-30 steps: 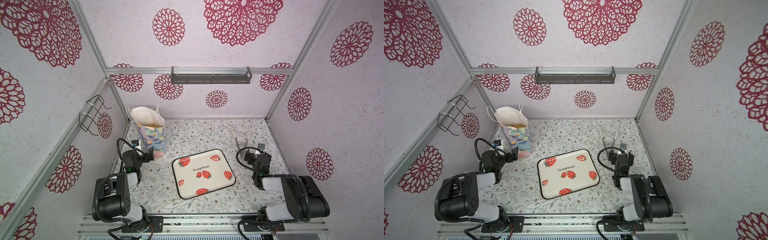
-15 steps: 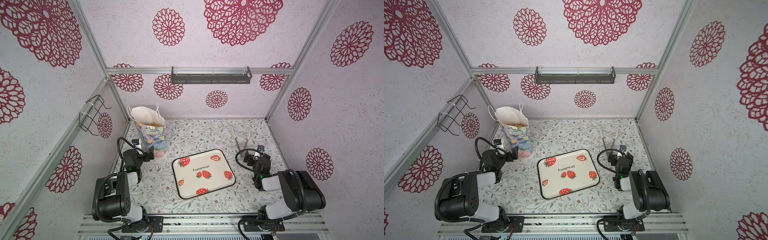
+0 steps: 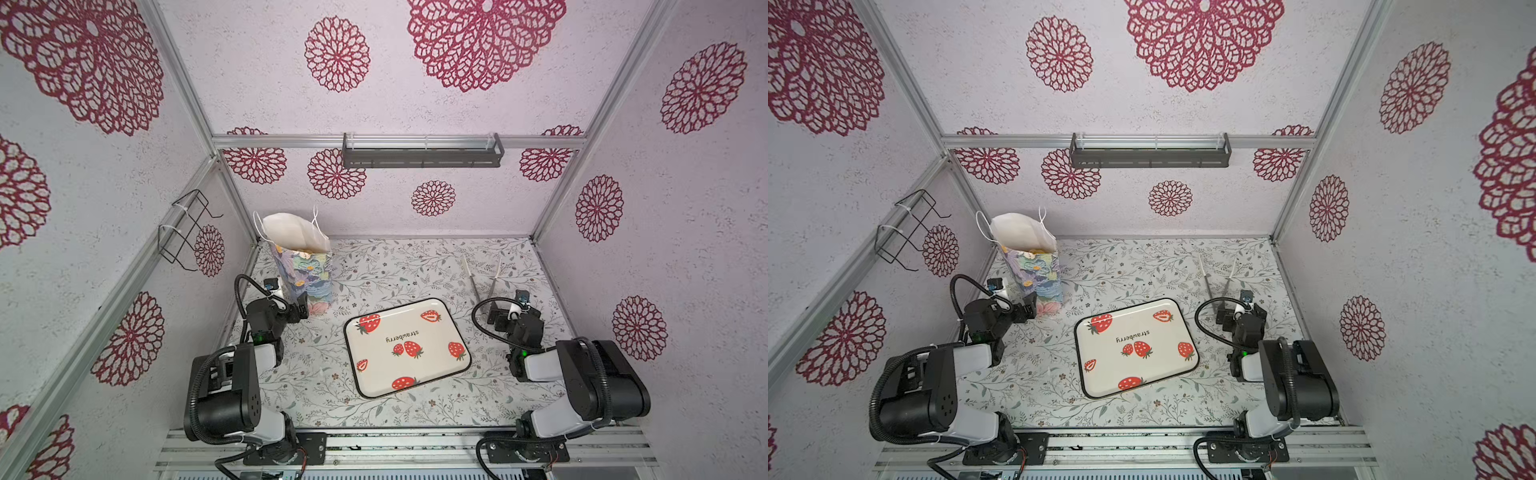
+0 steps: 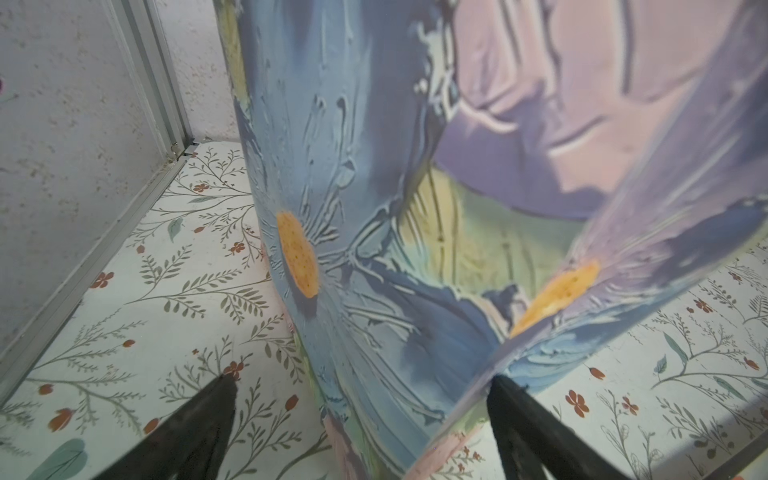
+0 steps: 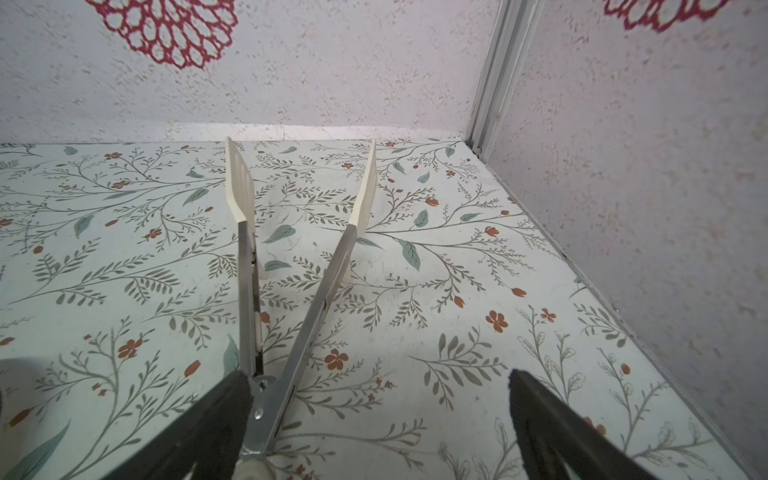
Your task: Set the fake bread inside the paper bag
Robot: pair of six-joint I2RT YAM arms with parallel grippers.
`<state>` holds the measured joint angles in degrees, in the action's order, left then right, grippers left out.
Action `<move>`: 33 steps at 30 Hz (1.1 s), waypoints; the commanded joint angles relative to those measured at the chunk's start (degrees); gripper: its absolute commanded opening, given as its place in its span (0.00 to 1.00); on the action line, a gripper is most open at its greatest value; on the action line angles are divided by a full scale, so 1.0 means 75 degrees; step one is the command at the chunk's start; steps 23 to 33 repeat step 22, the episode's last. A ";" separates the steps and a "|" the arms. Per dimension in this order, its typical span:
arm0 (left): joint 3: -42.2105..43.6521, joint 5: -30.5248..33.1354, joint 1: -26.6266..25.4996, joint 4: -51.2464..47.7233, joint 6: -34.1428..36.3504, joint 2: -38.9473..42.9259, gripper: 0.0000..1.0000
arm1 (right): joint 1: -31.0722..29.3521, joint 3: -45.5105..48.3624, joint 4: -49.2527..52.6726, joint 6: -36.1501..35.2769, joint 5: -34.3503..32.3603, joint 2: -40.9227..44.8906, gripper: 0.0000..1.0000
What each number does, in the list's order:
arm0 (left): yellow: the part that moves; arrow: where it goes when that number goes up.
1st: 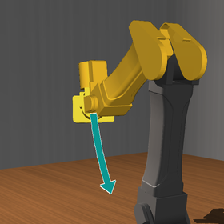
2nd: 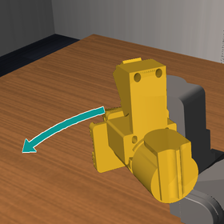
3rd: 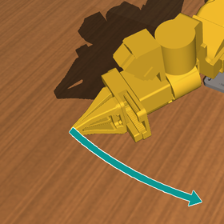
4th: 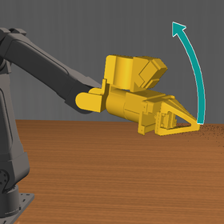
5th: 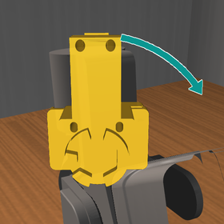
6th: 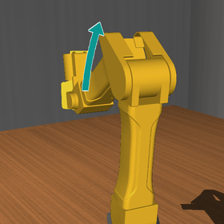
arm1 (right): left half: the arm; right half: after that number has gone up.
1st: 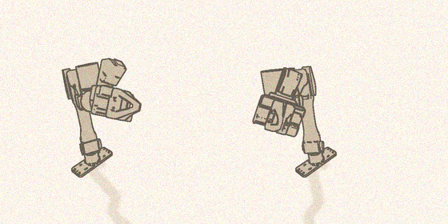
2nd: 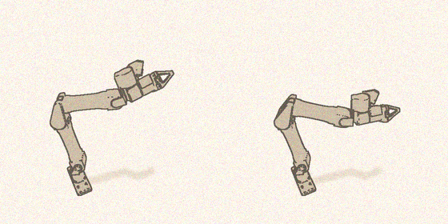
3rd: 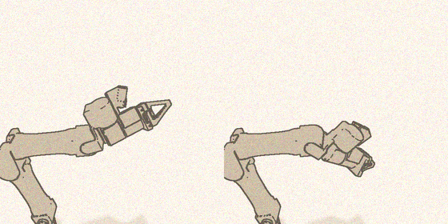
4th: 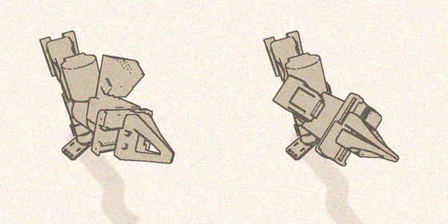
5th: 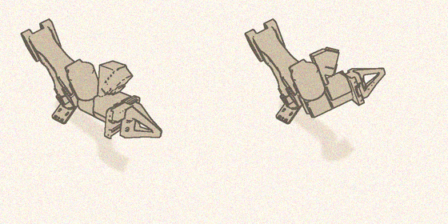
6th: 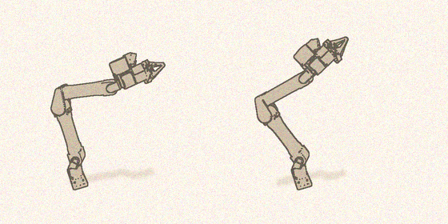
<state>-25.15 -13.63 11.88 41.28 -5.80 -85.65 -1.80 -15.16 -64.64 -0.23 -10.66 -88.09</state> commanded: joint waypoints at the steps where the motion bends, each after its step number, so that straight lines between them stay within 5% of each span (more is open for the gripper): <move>1: -0.0146 0.0150 -0.0040 0.0203 0.0103 -0.0053 0.97 | 0.0018 0.0006 -0.0387 0.0031 0.0048 0.0039 0.99; 33: -0.0140 0.0155 -0.0051 0.0210 0.0106 -0.0050 0.97 | 0.0018 -0.0006 -0.0368 0.0034 0.0048 0.0027 0.99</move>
